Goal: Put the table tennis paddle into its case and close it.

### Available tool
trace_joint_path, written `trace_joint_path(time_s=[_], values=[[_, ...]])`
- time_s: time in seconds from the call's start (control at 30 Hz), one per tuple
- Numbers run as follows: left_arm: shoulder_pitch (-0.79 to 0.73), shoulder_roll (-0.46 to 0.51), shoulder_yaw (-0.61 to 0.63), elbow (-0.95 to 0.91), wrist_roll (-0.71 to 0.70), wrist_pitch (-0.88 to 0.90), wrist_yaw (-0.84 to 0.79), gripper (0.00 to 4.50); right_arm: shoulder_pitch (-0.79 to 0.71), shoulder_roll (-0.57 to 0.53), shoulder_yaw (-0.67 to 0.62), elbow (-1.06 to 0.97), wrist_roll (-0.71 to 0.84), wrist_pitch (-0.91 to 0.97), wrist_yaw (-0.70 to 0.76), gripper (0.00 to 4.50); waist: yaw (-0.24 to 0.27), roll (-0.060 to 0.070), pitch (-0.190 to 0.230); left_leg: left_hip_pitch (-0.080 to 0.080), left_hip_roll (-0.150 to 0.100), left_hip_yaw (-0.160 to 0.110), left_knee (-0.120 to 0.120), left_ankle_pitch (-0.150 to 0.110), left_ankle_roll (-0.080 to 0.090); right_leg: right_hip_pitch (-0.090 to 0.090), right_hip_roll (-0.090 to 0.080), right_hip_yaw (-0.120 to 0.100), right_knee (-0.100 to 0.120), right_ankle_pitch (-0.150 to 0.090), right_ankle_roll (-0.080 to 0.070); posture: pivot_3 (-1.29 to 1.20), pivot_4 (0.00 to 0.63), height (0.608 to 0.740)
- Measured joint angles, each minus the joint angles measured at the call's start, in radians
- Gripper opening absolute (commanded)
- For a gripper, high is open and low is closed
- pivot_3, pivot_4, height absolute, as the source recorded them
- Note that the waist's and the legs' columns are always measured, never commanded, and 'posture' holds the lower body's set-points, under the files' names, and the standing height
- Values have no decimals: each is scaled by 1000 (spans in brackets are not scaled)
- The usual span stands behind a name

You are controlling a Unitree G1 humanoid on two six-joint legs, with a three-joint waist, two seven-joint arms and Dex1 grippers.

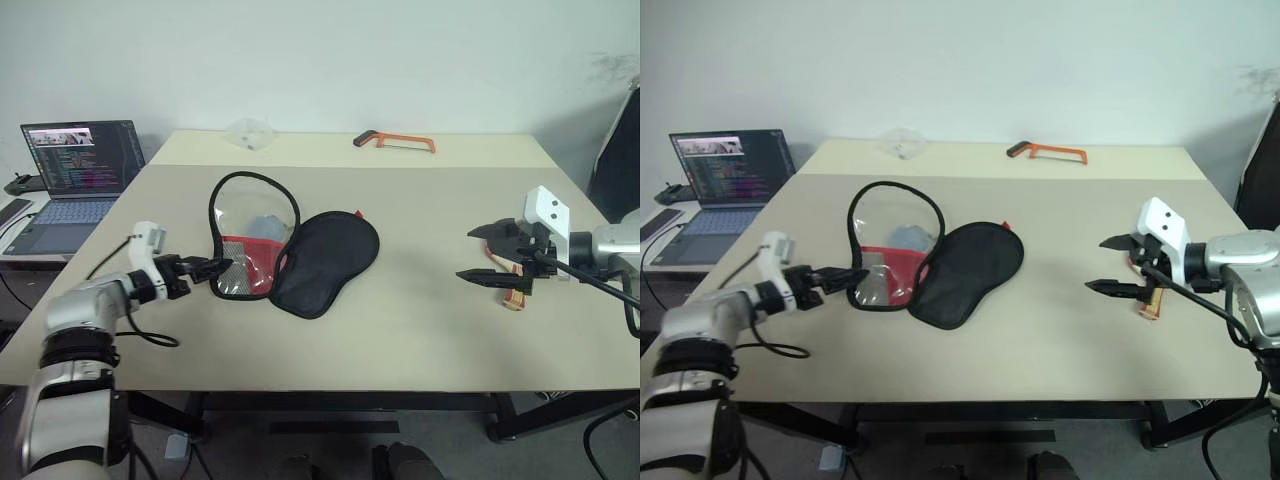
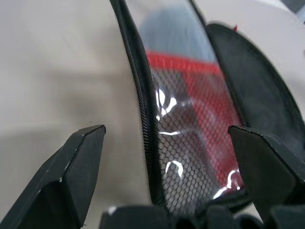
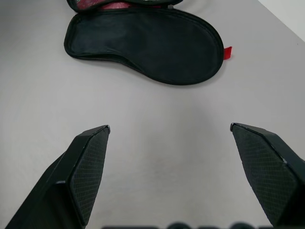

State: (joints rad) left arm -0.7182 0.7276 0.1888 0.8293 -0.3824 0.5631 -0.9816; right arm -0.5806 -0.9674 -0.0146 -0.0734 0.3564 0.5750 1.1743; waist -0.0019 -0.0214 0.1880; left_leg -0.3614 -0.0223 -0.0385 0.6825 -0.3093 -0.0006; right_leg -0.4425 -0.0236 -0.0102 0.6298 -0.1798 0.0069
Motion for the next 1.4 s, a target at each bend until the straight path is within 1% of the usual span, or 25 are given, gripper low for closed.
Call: trace_joint_path(time_s=[0.1, 0.27, 0.3, 0.33, 0.4, 0.53, 0.7, 0.87, 1.0, 1.1, 1.2, 1.3, 1.4], values=[[-1, -32, -6, 5, 11, -2, 11, 4500, 5, 0, 0, -1, 1, 5, -1, 4469, -2, 0, 0, 0, 0, 0, 0, 0, 0, 0, 0, 0, 0, 0, 0, 0, 150, 740], [-3, -56, -3, -3, 11, -4, 18, 4500, 5, 0, -1, -1, 2, 5, -3, 4469, 0, 0, 0, 1, 0, -1, 1, 0, 0, 0, 0, 0, 1, 0, 0, 0, 150, 740], [-3, -58, -3, -6, 11, -3, 20, 4144, 5, -1, -2, -1, 2, 5, -3, 4500, 0, 0, 0, 1, 0, -1, 1, 0, 0, 0, 0, 0, 1, 0, 0, 0, 150, 740], [-2, -64, -1, -11, 9, 2, 20, 3942, 6, -2, -3, -2, 3, 5, -3, 4500, 0, 0, 0, 0, 0, -1, 1, 0, 0, 0, 0, 0, 1, 0, 0, 0, 150, 740], [5, -75, -1, -47, -2, 21, 7, 3297, 6, -4, -3, -4, 7, 5, -4, 4500, 0, 0, 0, -1, 0, -1, 2, 0, 0, 0, 0, 0, 0, 0, 0, 0, 150, 740], [10, -89, 2, -145, -20, 54, -8, 1791, 6, -6, -4, -8, 10, 5, -6, 4500, 0, 0, 0, -1, 0, -1, 2, 0, 0, 0, 0, 0, 0, 0, 0, 0, 150, 740], [8, -181, 7, -234, -42, 82, 52, 31, 5, -6, -4, -8, 10, 4, -10, 4500, 2, 0, 0, -1, 0, -3, 4, 0, 0, 1, -1, 0, 0, 0, 0, 0, 150, 740], [-4, -346, -8, -288, -40, 52, 155, 11, 3, -6, -4, -7, 10, 3, -19, 4500, 7, 0, 0, -3, -1, -4, 11, 0, 0, 3, -1, 1, 1, 2, 2, 0, 150, 740], [-35, -420, -9, -261, -30, -10, 224, 11, 5, -6, -4, -8, 11, 3, -20, 4500, 7, 0, 0, -3, -1, -4, 13, 0, 0, 3, -1, 0, 1, 4, 2, 0, 150, 740], [-80, -471, -5, -202, -27, -73, 255, 11, 5, -7, -5, -10, 11, 3, -21, 4500, 6, 0, 0, -2, -1, -3, 14, 0, 0, 5, 0, 0, 1, 5, 3, 0, 150, 740], [-147, -513, -2, -80, -22, -150, 246, 11, 5, -8, -6, -9, 12, 3, -23, 4500, 6, 0, 0, -2, -1, -1, 14, 0, 0, 4, 1, 0, 0, 5, 4, 0, 150, 740], [-252, -574, -5, 70, -9, -231, 206, 11, 4, -8, -6, -10, 13, 3, -22, 4500, 6, -1, 0, -3, -2, 0, 14, 0, 0, 4, 3, 0, -1, 6, 4, 0, 150, 740], [-349, -589, 0, 199, -4, -291, 153, 11, 4, -9, -5, -10, 17, 3, -23, 4500, 3, -1, 0, -3, -2, 1, 14, 0, 1, 4, 3, 0, -1, 6, 4, 0, 150, 740]])
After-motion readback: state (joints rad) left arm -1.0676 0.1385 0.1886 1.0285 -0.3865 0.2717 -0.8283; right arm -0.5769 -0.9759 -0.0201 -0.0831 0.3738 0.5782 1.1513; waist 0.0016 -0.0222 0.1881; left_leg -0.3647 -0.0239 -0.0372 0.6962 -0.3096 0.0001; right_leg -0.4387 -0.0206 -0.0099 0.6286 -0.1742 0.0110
